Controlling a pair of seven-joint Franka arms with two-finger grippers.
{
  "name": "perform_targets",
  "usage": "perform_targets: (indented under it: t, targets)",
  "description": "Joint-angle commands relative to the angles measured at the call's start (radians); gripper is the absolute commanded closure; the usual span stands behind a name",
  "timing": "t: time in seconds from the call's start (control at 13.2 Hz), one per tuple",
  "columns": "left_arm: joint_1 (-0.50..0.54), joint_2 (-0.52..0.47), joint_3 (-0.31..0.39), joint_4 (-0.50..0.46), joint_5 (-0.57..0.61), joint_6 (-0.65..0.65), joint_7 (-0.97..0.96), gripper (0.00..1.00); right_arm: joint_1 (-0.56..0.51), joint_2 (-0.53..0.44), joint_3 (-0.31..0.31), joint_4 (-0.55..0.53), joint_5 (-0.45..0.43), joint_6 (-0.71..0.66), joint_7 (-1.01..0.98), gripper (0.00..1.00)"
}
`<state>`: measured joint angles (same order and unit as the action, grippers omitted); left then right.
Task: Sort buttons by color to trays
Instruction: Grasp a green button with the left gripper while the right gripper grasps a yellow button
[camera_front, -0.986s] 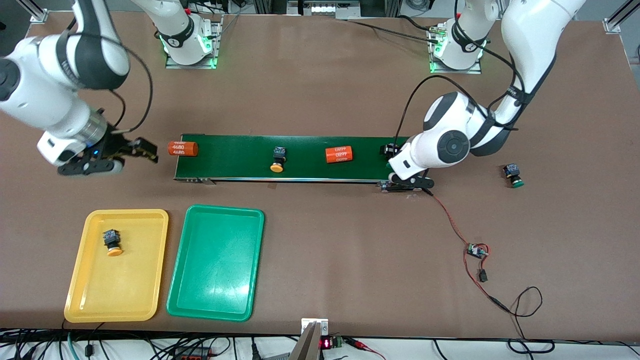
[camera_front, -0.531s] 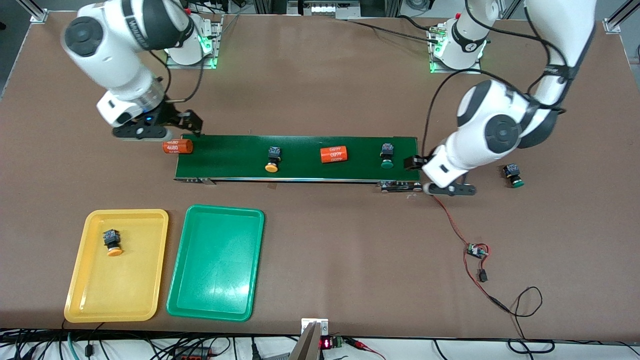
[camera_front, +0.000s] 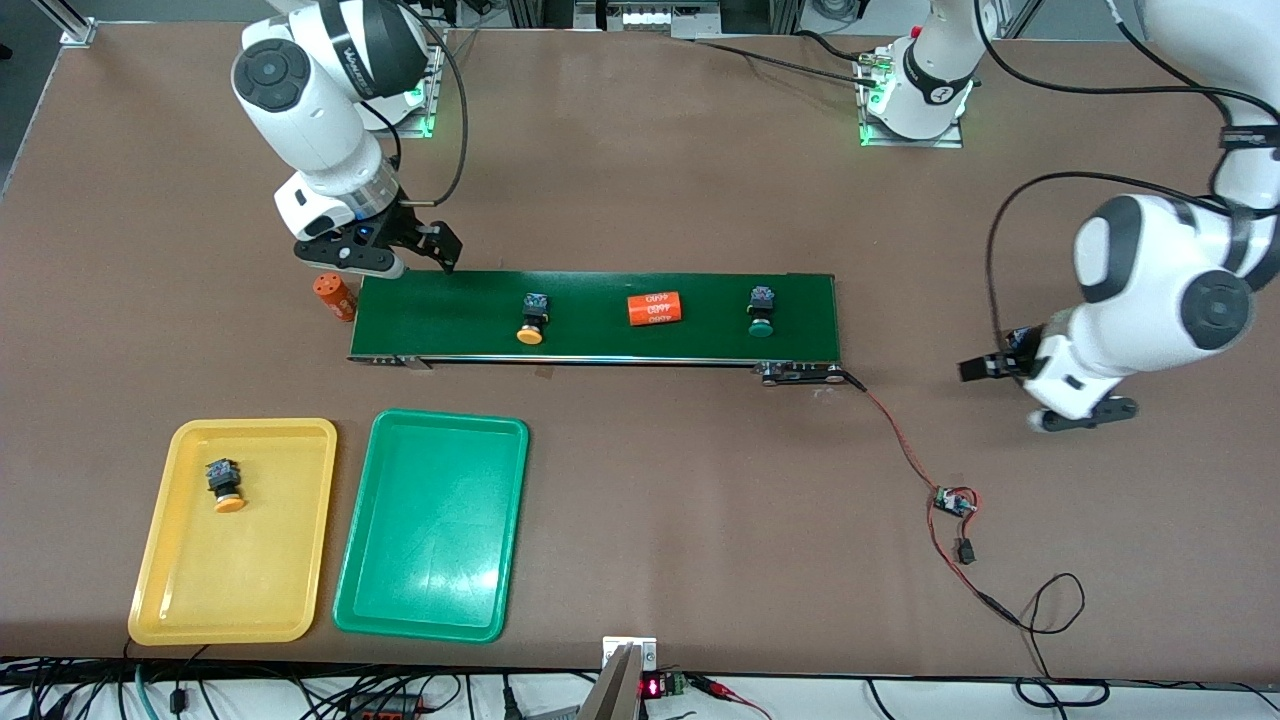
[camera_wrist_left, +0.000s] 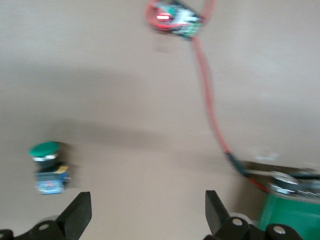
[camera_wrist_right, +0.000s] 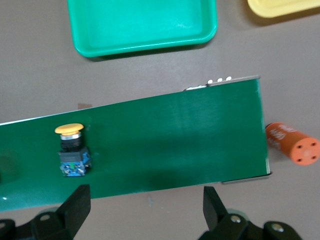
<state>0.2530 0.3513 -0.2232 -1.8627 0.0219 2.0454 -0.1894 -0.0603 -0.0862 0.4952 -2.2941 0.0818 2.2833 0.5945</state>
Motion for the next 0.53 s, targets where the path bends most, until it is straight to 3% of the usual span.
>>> perform_targets:
  t: [0.0, 0.15, 0.46]
  targets:
    - [-0.011, 0.038, 0.106, 0.008, 0.010, -0.005, 0.123, 0.00, 0.017, 0.052, 0.009, -0.002, -0.011, 0.042, 0.065, 0.00]
    - [-0.011, 0.073, 0.136, -0.004, 0.087, -0.004, 0.183, 0.00, 0.045, 0.107, 0.009, 0.002, -0.152, 0.045, 0.063, 0.00]
    - [0.018, 0.127, 0.159, -0.098, 0.092, -0.011, 0.186, 0.00, 0.083, 0.183, 0.023, 0.022, -0.186, 0.105, 0.083, 0.00]
